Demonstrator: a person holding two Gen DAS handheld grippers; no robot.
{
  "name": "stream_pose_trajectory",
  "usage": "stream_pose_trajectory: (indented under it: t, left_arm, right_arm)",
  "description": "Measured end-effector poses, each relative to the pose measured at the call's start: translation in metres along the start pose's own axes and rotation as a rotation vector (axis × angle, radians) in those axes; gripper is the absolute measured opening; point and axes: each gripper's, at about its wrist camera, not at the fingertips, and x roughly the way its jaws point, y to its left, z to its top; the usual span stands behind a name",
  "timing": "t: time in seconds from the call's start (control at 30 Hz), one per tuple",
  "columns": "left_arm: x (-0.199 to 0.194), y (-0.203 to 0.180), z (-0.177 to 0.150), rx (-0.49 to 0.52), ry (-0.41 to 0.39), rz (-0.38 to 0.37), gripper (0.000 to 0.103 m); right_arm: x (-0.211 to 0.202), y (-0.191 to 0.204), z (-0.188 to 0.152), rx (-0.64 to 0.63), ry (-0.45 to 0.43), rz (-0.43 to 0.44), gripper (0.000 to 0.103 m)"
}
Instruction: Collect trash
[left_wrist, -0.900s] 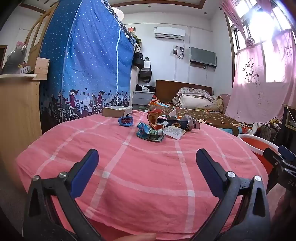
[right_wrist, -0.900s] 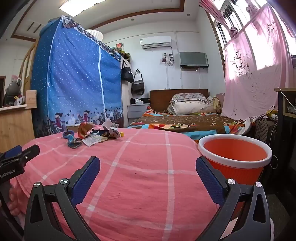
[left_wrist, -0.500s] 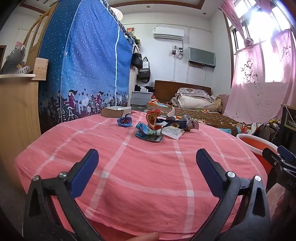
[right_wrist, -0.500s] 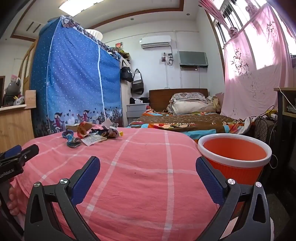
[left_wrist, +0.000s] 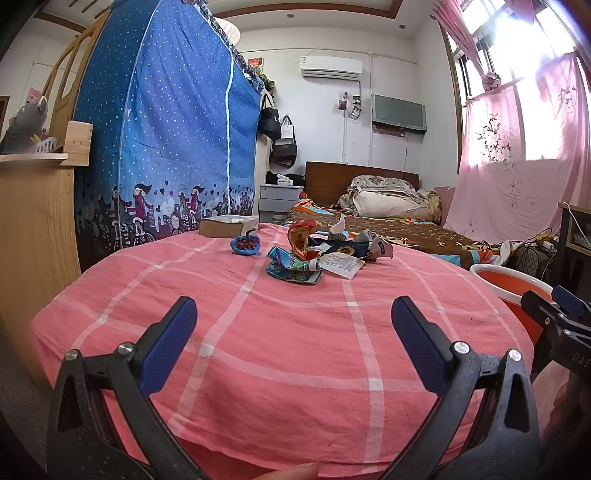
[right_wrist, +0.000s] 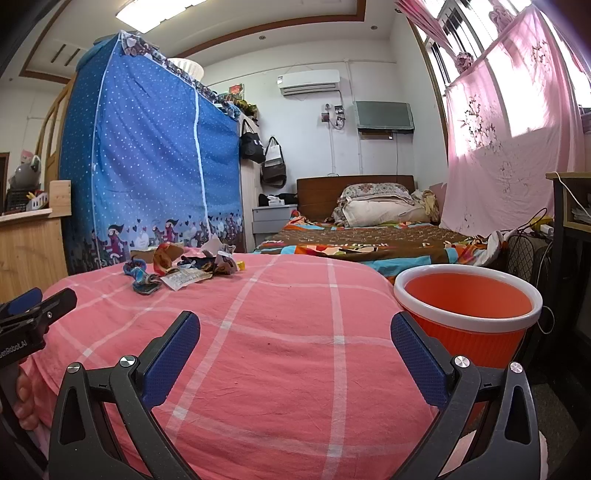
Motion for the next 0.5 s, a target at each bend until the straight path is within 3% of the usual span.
stream_pose_trajectory:
  t: [0.5]
  left_arm:
    - [0.0002,-0.0013,-0.0005,0.002,-0.001,0.0,0.103]
  right_arm:
    - [0.0008,-0.0003,-0.0006,0.002,0.003,0.001,0.103]
